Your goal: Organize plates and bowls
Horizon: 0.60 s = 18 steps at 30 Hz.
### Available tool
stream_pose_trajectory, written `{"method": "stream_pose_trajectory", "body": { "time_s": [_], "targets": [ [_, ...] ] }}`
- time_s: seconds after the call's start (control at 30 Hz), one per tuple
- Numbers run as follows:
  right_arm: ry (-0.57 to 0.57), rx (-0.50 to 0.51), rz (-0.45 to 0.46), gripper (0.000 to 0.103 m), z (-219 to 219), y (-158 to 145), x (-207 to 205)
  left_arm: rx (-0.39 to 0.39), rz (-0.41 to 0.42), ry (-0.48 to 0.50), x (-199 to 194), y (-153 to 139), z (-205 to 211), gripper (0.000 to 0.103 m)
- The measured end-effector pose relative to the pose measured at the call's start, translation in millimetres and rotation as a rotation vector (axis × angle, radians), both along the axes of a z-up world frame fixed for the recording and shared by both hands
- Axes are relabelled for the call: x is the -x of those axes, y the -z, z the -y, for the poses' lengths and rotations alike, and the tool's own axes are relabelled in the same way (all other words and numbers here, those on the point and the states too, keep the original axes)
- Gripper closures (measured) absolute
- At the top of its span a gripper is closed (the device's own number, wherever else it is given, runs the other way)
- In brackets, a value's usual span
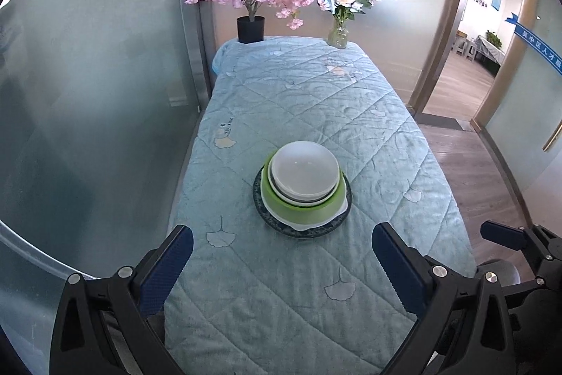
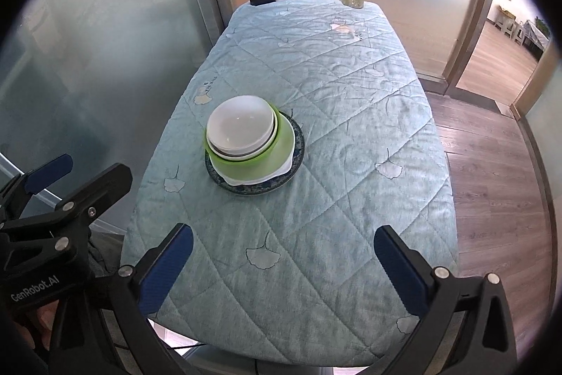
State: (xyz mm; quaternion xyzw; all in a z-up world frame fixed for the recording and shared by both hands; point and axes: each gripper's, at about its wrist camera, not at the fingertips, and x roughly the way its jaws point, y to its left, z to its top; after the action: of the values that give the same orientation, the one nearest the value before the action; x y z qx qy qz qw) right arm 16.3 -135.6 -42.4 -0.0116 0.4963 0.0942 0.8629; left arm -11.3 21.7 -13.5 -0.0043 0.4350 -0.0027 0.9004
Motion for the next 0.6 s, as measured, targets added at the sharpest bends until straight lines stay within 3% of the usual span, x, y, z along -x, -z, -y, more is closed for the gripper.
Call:
{"method": "stream_pose_trajectory", "body": {
  "time_s": [0.6],
  "targets": [
    [0.011, 0.018, -0.033, 0.001, 6, 19, 5, -0.014, -0.045, 0.017, -2, 21, 6, 0.001]
  ]
}}
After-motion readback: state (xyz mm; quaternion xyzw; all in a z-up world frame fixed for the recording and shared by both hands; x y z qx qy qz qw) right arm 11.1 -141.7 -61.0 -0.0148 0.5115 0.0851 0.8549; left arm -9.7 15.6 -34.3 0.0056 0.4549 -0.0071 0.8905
